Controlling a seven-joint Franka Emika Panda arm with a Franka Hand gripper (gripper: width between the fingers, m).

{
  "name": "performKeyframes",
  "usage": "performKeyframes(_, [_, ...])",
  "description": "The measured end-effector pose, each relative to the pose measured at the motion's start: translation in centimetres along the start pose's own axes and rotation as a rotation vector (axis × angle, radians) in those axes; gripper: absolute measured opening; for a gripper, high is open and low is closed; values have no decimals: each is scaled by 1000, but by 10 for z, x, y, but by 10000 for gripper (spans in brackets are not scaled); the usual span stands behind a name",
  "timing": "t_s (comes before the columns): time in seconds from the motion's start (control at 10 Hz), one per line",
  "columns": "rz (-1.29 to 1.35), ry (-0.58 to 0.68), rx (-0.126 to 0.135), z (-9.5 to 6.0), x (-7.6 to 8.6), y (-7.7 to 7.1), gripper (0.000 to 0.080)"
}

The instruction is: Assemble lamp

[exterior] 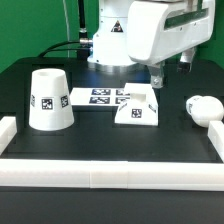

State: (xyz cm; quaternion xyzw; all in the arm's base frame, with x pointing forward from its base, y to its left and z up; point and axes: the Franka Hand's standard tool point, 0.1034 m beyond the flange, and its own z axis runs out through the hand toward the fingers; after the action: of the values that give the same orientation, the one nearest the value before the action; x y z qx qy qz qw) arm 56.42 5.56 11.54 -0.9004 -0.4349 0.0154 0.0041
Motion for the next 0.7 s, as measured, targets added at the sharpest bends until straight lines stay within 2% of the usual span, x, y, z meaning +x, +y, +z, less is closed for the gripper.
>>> performKeyframes(0.4, [-4, 2, 0, 0, -2, 0, 699])
performKeyframes(0.6, [-11, 1, 15, 11, -50, -15, 699])
performKeyframes(0.7, [3, 0, 13, 14, -69, -25, 699])
